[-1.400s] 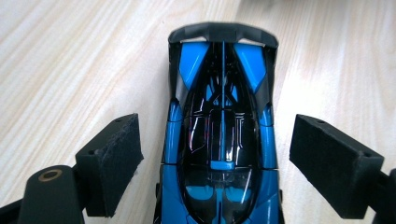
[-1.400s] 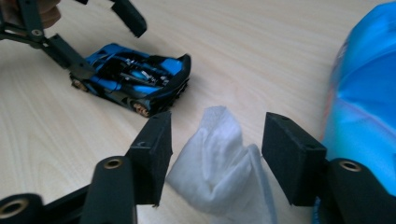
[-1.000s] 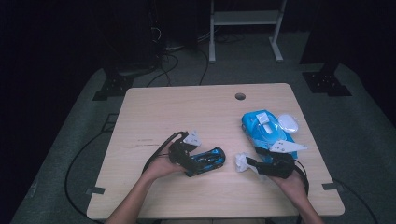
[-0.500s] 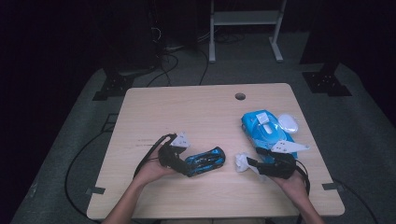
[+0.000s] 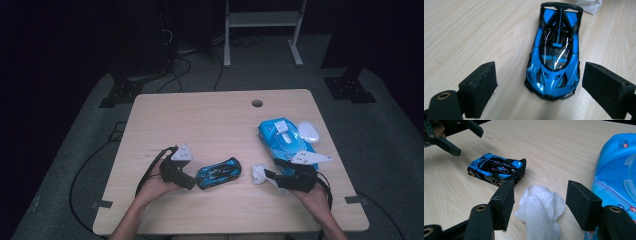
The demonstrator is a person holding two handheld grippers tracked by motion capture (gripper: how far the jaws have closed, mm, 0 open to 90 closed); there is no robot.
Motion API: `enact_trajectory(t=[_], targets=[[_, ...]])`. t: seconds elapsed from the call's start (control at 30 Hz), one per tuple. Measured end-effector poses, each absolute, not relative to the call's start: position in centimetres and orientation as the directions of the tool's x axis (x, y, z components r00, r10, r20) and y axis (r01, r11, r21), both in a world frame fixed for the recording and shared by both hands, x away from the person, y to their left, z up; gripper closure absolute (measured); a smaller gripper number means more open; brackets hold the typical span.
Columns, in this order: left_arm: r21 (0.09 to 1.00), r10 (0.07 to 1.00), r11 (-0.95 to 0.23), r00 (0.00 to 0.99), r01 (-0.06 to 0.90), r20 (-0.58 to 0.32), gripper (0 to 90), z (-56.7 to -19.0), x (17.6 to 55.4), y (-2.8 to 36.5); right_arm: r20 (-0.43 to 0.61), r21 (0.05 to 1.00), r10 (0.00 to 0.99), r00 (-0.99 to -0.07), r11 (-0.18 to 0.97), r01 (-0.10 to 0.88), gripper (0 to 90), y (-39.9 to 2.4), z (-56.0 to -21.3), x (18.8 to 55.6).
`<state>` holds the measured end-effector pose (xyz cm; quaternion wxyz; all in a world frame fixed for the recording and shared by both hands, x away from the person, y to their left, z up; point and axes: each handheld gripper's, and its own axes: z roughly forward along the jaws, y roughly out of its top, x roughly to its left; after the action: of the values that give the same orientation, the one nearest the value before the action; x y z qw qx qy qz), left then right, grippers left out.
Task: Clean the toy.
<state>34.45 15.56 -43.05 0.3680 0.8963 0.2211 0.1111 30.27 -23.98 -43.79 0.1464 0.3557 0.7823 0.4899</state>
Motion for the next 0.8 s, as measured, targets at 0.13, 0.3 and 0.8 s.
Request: enact_trajectory(t=[0.13,0.3,0.8], targets=[[0.712,0.492,-0.623,0.870,0.325,0.033,11.9,-43.3,34.1,16.2,0.121,0.870,0.700,-0.704,0.266,0.415,38.7,-24.0,-43.8,30.2],[0.714,0.505,-0.617,0.862,0.331,0.036,11.6,-43.6,33.7,17.0,0.126,0.869,0.701,-0.702,0.263,0.419,38.7,-24.1,-43.8,30.1],[0.727,0.562,-0.571,0.827,0.381,0.008,11.0,-44.5,32.9,19.7,0.130,0.866,0.706,-0.697,0.262,0.426,38.7,-24.5,-44.0,30.2]])
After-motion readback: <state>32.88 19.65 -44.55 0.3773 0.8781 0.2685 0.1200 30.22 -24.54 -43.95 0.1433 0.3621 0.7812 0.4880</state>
